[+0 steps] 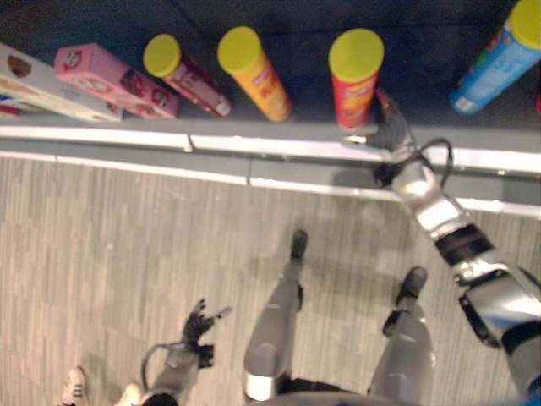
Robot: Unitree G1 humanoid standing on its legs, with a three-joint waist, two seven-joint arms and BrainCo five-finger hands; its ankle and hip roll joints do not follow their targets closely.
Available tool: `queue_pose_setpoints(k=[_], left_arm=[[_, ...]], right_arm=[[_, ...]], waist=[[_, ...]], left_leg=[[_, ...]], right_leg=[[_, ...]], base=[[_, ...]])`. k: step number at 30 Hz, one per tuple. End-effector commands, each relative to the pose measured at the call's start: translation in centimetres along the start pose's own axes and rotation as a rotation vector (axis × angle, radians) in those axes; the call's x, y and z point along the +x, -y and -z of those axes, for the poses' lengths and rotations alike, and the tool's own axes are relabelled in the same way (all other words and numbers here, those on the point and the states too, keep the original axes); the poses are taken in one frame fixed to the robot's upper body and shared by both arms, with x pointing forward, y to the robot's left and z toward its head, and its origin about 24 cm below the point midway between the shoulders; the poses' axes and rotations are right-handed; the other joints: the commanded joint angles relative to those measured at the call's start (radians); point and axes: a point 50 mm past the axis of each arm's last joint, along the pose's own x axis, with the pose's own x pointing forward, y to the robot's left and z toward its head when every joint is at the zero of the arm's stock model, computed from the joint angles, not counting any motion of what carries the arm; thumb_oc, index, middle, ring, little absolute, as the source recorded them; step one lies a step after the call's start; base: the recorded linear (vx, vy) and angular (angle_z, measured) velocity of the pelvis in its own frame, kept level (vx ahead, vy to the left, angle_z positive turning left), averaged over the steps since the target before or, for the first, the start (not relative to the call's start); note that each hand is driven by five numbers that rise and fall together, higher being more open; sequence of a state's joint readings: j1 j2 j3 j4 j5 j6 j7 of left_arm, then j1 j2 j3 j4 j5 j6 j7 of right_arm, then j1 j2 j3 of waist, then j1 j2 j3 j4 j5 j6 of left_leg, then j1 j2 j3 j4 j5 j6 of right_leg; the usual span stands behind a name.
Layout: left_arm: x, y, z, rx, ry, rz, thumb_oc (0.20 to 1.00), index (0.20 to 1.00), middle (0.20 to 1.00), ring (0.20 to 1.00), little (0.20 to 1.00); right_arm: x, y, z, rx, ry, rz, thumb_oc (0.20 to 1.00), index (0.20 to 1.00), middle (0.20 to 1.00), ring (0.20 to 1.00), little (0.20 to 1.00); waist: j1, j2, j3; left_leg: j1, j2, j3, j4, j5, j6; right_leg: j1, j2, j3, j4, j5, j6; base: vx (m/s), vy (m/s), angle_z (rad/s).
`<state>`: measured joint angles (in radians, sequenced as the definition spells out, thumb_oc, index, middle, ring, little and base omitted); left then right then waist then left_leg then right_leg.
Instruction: Put the goods on the table back onto the shelves and tidy them up.
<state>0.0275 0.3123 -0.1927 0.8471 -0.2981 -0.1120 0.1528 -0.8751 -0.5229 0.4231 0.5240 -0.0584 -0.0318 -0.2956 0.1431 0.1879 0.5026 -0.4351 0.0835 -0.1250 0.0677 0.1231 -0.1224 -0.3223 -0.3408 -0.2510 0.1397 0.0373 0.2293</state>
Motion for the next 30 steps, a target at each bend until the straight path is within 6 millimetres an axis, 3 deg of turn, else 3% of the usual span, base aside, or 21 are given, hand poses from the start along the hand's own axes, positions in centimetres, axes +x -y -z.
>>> queue_pose_setpoints(k=[1,10,18,25,26,27,29,30], left_arm=[[0.1,-2.3,0.6,0.049,-0.032,-0.064,1.000,1.000,1.000,1.000,1.000],[0.0,-2.6,1.2,0.069,-0.066,-0.062,1.000,1.000,1.000,1.000,1.000],[-0.2,-2.9,2.0,0.066,-0.108,-0.070,1.000,1.000,1.000,1.000,1.000],[-0.7,-3.3,3.9,0.095,-0.196,-0.076,1.000,1.000,1.000,1.000,1.000],[-0.7,-3.3,4.0,0.096,-0.196,-0.076,1.000,1.000,1.000,1.000,1.000],[-0.9,-3.4,4.3,0.106,-0.212,-0.082,1.000,1.000,1.000,1.000,1.000],[-1.0,-3.6,4.7,0.107,-0.225,-0.088,1.000,1.000,1.000,1.000,1.000],[-1.0,-3.7,4.6,0.106,-0.221,-0.092,1.000,1.000,1.000,1.000,1.000]], right_arm=[[1.6,1.7,-2.2,-0.039,0.091,0.055,1.000,1.000,1.000,1.000,1.000],[0.6,2.4,-0.9,-0.045,0.070,0.052,1.000,1.000,1.000,1.000,1.000],[-2.6,0.2,1.5,0.003,0.016,-0.033,1.000,1.000,1.000,1.000,1.000],[-8.5,-3.1,2.7,0.168,-0.005,-0.193,1.000,1.000,1.000,1.000,1.000],[-8.5,-3.0,2.7,0.168,-0.007,-0.193,1.000,1.000,1.000,1.000,1.000],[-10.4,-3.9,3.0,0.220,-0.020,-0.258,1.000,1.000,1.000,1.000,1.000],[-11.3,-4.1,3.3,0.230,-0.031,-0.291,1.000,1.000,1.000,1.000,1.000],[-13.0,-4.4,4.1,0.273,-0.070,-0.339,1.000,1.000,1.000,1.000,1.000]], waist=[[0.030,-0.009,-0.040],[0.017,-0.030,-0.075],[-0.012,-0.053,-0.122],[-0.073,-0.099,-0.193],[-0.073,-0.099,-0.193],[-0.094,-0.113,-0.215],[-0.102,-0.120,-0.228],[-0.119,-0.130,-0.248]], left_leg=[[0.067,0.003,0.019,-0.104,-0.047,-0.017],[0.091,0.017,0.031,-0.105,-0.053,-0.024],[0.139,0.037,0.045,-0.121,-0.054,-0.033],[0.220,0.065,0.080,-0.144,-0.060,-0.042],[0.221,0.065,0.080,-0.145,-0.060,-0.042],[0.243,0.072,0.093,-0.151,-0.064,-0.045],[0.255,0.076,0.100,-0.155,-0.066,-0.047],[0.266,0.081,0.112,-0.155,-0.071,-0.052]], right_leg=[[-0.087,-0.016,0.109,0.087,-0.029,-0.030],[-0.053,-0.005,0.108,0.052,-0.021,-0.028],[0.011,0.006,0.095,0.002,-0.013,-0.027],[0.095,0.032,0.087,-0.056,-0.003,-0.026],[0.096,0.032,0.086,-0.058,-0.003,-0.026],[0.114,0.040,0.087,-0.075,0.002,-0.025],[0.125,0.044,0.086,-0.088,0.006,-0.023],[0.137,0.050,0.085,-0.104,0.013,-0.021]], base=[[-0.01,-0.007,0.05],[0.00,0.000,0.00],[0.00,0.000,0.00],[0.05,-0.005,-0.08],[0.07,0.002,-0.10],[0.06,0.009,-0.11],[0.06,0.002,-0.12],[0.08,0.007,-0.11]])
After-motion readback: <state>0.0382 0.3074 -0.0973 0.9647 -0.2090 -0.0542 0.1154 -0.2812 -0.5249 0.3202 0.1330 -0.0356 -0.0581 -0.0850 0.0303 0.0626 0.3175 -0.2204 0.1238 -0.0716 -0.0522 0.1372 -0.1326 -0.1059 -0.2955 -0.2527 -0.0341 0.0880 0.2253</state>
